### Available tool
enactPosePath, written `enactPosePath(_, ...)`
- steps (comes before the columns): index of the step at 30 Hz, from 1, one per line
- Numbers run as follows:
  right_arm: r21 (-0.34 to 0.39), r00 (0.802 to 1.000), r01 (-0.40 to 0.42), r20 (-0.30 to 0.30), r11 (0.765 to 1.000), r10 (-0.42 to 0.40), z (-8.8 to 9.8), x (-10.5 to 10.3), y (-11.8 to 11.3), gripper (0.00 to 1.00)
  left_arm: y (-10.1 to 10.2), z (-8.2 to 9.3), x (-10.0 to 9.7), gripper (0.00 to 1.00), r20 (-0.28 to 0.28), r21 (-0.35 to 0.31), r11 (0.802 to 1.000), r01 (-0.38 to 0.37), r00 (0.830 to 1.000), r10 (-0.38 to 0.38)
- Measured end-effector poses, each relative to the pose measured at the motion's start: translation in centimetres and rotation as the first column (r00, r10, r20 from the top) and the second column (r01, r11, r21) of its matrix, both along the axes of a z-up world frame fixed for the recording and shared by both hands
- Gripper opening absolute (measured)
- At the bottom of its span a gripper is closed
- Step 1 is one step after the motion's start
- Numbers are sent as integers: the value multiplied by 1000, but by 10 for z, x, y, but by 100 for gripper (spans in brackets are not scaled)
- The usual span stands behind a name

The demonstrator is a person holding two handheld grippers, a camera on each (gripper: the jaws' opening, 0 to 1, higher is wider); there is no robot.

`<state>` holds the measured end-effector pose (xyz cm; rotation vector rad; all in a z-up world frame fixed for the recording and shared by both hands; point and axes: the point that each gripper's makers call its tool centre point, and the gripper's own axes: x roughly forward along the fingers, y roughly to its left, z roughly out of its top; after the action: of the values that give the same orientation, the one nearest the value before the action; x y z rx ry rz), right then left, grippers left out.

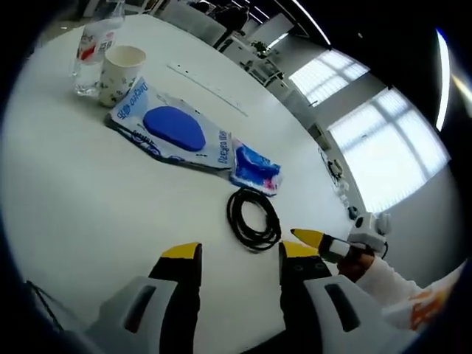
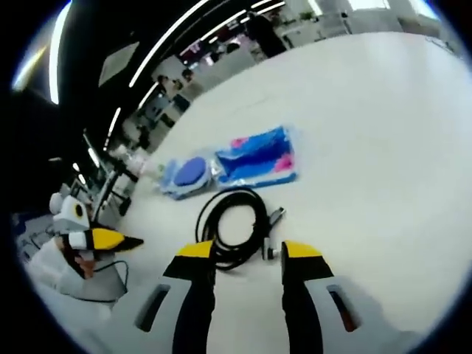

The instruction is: Arrange the tabletop items into an orderly group along one side of the table until the central work area is clear of visible clutter.

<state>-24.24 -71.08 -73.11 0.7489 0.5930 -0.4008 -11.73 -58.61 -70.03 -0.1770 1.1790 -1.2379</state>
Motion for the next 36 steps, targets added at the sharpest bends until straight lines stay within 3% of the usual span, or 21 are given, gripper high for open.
enactPosePath(4, -15, 1000, -24, -13, 1000, 23, 3, -9, 8, 41, 10, -6, 4, 50, 66, 24, 999, 35, 997, -37)
enactPosePath(7, -35, 999, -49, -25, 998, 48, 7, -14, 14, 46, 13, -3, 12, 68, 125, 16, 999, 30, 992, -32)
enactPosePath(10, -44, 996, -85, -25, 995, 84, 11, -16, 21, 53, 19, 1, 25, 80, 221, 23, 997, 70, 972, -73)
enactPosePath(14, -48, 990, -137, -25, 989, 136, 15, -19, 35, 59, 36, 5, 39, 81, 306, 69, 991, 116, 943, -132)
enactPosePath(18, -36, 986, -166, -36, 985, 165, 18, -23, 45, 62, 54, 14, 57, 82, 332, 53, 996, 77, 939, -90)
enactPosePath(22, 10, 985, -169, -38, 986, 169, 23, -28, 55, 63, 84, 23, 84, 83, 378, 81, 996, 26, 924, -55)
enactPosePath(25, 11, 985, -169, -32, 986, 169, 28, -28, 58, 65, 99, 34, 98, 83, 371, 73, 997, -14, 929, -14)
enactPosePath(31, 39, 981, -185, -54, 982, 187, 36, -30, 68, 69, 127, 57, 132, 89, 454, 80, 995, -59, 891, 17)
enactPosePath(36, 33, 978, -202, -54, 979, 204, 48, -30, 72, 70, 142, 67, 143, 91, 476, 91, 993, -81, 879, 28)
